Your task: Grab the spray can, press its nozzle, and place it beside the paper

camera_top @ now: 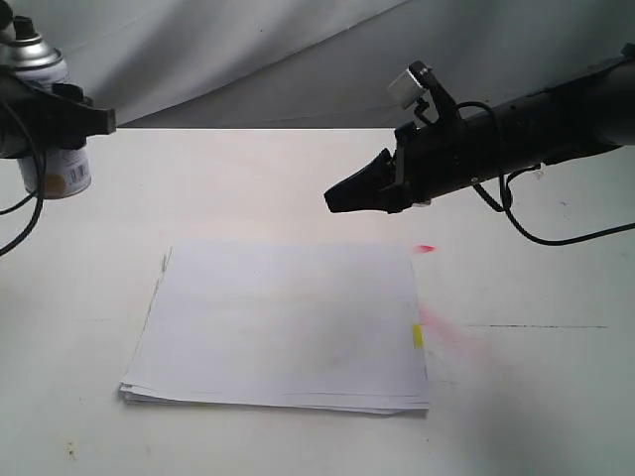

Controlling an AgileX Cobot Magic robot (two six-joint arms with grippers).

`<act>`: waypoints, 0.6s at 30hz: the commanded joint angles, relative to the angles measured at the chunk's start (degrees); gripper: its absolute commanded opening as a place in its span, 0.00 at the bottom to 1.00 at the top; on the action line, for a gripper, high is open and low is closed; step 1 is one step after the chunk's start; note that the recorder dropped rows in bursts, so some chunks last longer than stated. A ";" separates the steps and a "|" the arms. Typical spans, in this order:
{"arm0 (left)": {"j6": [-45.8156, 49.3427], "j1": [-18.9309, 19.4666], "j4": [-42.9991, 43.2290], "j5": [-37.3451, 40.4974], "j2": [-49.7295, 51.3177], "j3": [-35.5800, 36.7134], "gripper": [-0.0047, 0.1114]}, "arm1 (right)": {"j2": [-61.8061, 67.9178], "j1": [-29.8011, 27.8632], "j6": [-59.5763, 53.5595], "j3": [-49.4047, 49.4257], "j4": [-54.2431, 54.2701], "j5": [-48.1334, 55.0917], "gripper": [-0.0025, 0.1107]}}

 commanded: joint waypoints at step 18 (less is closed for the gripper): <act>1.69 0.01 1.07 1.38 -0.87 -10.77 0.04 | -3.65 -0.08 -0.26 -0.24 -0.83 7.81 0.02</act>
